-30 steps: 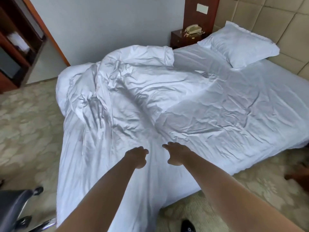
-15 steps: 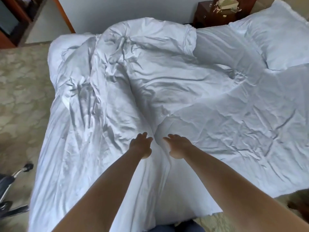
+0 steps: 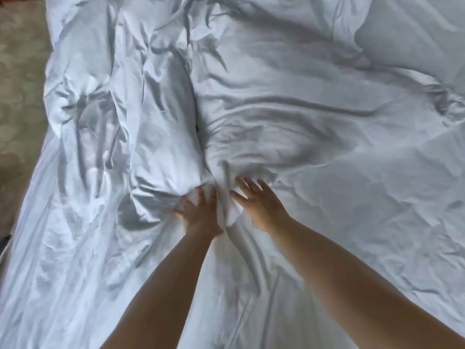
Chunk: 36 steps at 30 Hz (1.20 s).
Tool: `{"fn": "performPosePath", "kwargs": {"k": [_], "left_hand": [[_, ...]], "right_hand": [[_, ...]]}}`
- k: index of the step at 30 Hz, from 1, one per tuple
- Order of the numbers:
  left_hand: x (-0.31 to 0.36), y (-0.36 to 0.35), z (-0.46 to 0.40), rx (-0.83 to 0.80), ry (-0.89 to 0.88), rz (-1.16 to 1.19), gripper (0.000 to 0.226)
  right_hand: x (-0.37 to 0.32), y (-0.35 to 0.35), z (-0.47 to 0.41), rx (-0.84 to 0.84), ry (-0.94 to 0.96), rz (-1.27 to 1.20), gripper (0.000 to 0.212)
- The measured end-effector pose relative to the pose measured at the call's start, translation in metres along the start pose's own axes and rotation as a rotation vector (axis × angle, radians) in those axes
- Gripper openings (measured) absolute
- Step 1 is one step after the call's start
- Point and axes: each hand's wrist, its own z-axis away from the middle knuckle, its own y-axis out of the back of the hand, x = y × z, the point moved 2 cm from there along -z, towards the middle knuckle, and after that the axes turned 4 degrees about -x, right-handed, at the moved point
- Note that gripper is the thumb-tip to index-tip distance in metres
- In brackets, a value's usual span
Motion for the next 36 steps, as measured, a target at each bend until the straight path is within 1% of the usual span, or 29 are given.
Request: {"fn": "performPosePath", "kwargs": {"k": [1, 2, 4, 7, 9, 11, 13, 14, 16, 17, 18, 19, 21, 22, 24, 27, 28, 30, 32, 36], "left_hand": [[-0.002, -0.003, -0.008, -0.013, 0.005, -0.003, 0.113], [-0.004, -0.005, -0.016, -0.024, 0.007, -0.003, 0.114], [-0.008, -0.008, -0.030, -0.043, 0.016, 0.001, 0.116], [-0.010, -0.009, -0.041, -0.062, 0.017, -0.023, 0.112], [-0.006, -0.009, -0.042, -0.059, 0.016, -0.061, 0.109], [-0.001, -0.007, -0.040, -0.064, 0.026, -0.098, 0.110], [0.003, -0.004, -0.034, -0.082, 0.045, -0.116, 0.109], [0.006, -0.002, -0.031, -0.086, 0.047, -0.117, 0.108], [0.015, 0.005, -0.018, -0.088, 0.049, -0.113, 0.117], [0.022, 0.008, -0.008, -0.077, 0.043, -0.105, 0.121], [0.030, 0.011, 0.004, -0.048, 0.034, -0.087, 0.118], [0.038, 0.012, 0.015, 0.006, 0.024, -0.063, 0.106], [0.052, 0.016, 0.041, 0.167, -0.021, -0.035, 0.068], [0.060, 0.021, 0.058, 0.229, -0.048, -0.038, 0.054], [0.076, 0.023, 0.093, 0.281, -0.124, -0.060, 0.041], [0.102, 0.026, 0.151, 0.383, -0.278, -0.162, 0.023], [0.111, 0.026, 0.168, 0.360, -0.309, -0.177, 0.022], [0.126, 0.022, 0.199, 0.321, -0.328, -0.220, 0.029], [0.140, 0.020, 0.228, 0.300, -0.345, -0.232, 0.029], [0.156, 0.010, 0.288, 0.220, -0.348, -0.082, 0.031]], "right_hand": [[0.003, -0.004, -0.011, 0.014, 0.030, 0.033, 0.081], [0.005, -0.006, -0.021, 0.054, 0.065, 0.058, 0.073], [0.010, -0.012, -0.045, 0.072, 0.101, 0.101, 0.057], [0.011, -0.027, -0.078, -0.027, 0.094, 0.170, 0.049], [0.012, -0.041, -0.095, -0.049, 0.077, 0.186, 0.044], [0.007, -0.019, -0.089, -0.076, 0.015, 0.152, 0.037], [0.001, 0.007, -0.072, -0.165, 0.021, 0.065, 0.022], [0.000, 0.015, -0.066, -0.164, 0.029, 0.002, 0.019], [0.000, 0.028, -0.053, -0.173, 0.005, -0.072, 0.023], [0.001, 0.036, -0.043, -0.181, -0.007, -0.077, 0.024], [0.004, 0.042, -0.029, -0.175, -0.020, -0.076, 0.025], [0.008, 0.047, -0.014, -0.164, -0.031, -0.069, 0.026], [0.020, 0.050, 0.021, -0.144, -0.052, -0.067, 0.028], [0.026, 0.051, 0.041, -0.135, -0.055, -0.073, 0.029], [0.034, 0.051, 0.084, -0.145, -0.075, -0.093, 0.031], [0.038, 0.052, 0.148, -0.165, -0.133, -0.147, 0.035], [0.039, 0.054, 0.168, -0.170, -0.152, -0.169, 0.035], [0.043, 0.060, 0.209, -0.183, -0.195, -0.221, 0.035], [0.045, 0.064, 0.249, -0.173, -0.235, -0.251, 0.034], [0.037, 0.063, 0.317, -0.096, -0.290, -0.261, 0.036]]}}
